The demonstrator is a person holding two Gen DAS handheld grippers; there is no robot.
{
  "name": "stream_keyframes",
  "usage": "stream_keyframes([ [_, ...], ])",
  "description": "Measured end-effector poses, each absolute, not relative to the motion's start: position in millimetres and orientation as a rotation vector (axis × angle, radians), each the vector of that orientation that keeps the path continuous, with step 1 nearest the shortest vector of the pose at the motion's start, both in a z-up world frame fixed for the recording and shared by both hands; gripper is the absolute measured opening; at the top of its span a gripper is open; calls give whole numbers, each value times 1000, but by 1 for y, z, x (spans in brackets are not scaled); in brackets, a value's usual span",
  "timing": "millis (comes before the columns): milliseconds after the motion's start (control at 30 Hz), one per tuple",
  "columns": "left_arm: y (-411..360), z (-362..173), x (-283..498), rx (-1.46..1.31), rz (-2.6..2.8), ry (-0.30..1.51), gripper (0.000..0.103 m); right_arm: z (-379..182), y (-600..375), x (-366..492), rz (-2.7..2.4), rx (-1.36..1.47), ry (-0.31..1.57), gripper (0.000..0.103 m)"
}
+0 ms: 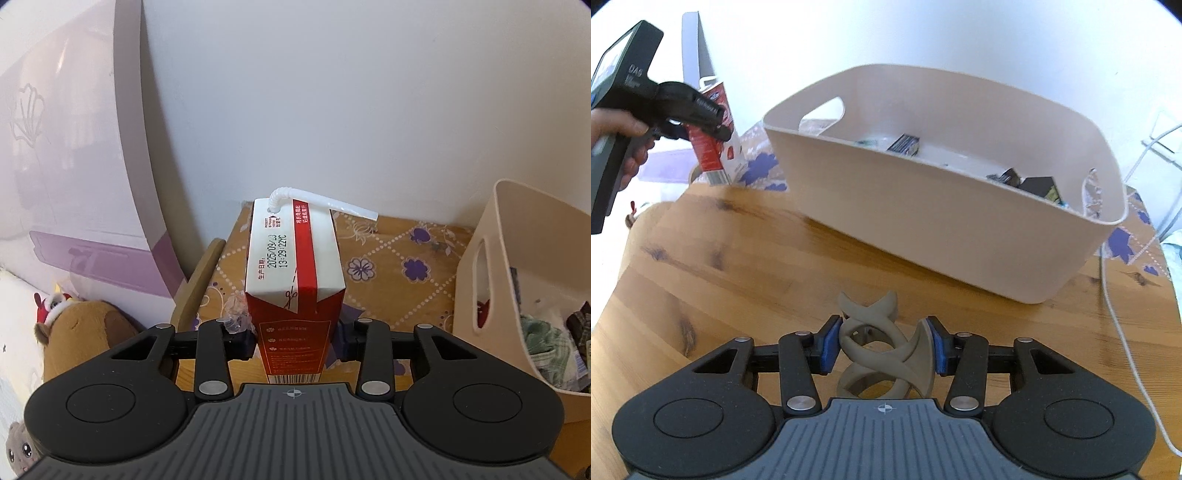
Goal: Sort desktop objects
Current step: 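Carry the milk carton and claw clip over the basket with both tools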
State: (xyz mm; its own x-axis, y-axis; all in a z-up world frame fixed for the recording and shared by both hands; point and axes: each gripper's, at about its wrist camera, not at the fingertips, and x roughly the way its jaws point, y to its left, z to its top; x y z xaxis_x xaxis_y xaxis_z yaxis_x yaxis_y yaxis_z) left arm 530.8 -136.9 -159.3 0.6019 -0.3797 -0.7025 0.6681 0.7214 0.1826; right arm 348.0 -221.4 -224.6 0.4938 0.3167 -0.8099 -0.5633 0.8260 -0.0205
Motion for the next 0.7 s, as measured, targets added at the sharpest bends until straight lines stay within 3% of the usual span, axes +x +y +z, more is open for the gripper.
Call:
stream_keyframes([
  [700, -132, -75, 473, 408, -739, 561, 39, -125, -243, 354, 542, -237, 701, 45],
])
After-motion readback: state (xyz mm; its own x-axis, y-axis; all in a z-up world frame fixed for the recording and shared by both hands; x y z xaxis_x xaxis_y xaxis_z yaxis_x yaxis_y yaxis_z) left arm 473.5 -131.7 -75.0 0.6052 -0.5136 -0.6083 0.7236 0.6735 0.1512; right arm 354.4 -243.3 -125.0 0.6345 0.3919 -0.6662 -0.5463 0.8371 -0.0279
